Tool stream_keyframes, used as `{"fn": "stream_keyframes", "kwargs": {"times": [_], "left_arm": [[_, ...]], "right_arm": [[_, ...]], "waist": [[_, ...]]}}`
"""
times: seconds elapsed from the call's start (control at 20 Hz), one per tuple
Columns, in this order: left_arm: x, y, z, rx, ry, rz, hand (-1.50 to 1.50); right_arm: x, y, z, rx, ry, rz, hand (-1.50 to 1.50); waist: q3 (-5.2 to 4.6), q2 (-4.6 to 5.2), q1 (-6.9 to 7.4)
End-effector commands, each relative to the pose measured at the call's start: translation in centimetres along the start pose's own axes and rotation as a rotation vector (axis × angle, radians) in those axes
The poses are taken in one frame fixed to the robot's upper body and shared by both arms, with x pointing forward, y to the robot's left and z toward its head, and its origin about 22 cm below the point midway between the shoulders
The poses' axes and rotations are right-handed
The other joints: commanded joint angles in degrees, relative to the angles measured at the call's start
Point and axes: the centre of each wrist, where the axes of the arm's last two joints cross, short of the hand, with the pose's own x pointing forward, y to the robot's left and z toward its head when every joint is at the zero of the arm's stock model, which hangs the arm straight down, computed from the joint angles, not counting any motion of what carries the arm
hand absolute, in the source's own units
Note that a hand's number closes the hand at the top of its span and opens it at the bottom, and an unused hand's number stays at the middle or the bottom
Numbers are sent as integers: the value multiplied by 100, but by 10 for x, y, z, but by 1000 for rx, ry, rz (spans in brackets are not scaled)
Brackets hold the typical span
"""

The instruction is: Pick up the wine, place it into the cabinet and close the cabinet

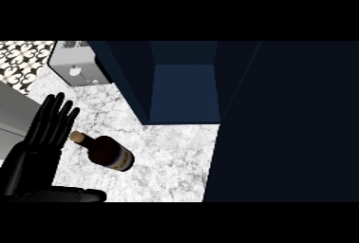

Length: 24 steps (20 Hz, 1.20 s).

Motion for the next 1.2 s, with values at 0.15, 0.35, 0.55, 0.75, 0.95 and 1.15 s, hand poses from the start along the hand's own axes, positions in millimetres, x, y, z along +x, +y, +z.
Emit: {"fn": "stream_keyframes", "kwargs": {"times": [0.15,0.35,0.55,0.75,0.95,1.15], "left_arm": [[-35,15,17,32,4,-38,-150],[-38,35,17,36,37,-40,-150],[-71,35,16,29,47,-36,-150],[-97,47,24,44,57,-43,-150],[-108,41,16,44,78,-34,-150],[-137,45,29,51,83,-46,-150]], "right_arm": [[42,-7,42,-41,-101,20,-150],[39,-3,34,-38,-110,11,-150],[31,-1,21,-50,-109,38,-150],[34,5,27,-29,-97,17,-150],[44,-2,35,-17,-94,26,-150],[26,9,23,-33,-81,31,-150]], "waist": [[-3,-14,-24],[1,-3,11],[2,8,26],[-2,0,-5],[0,0,-29],[1,6,15]]}}
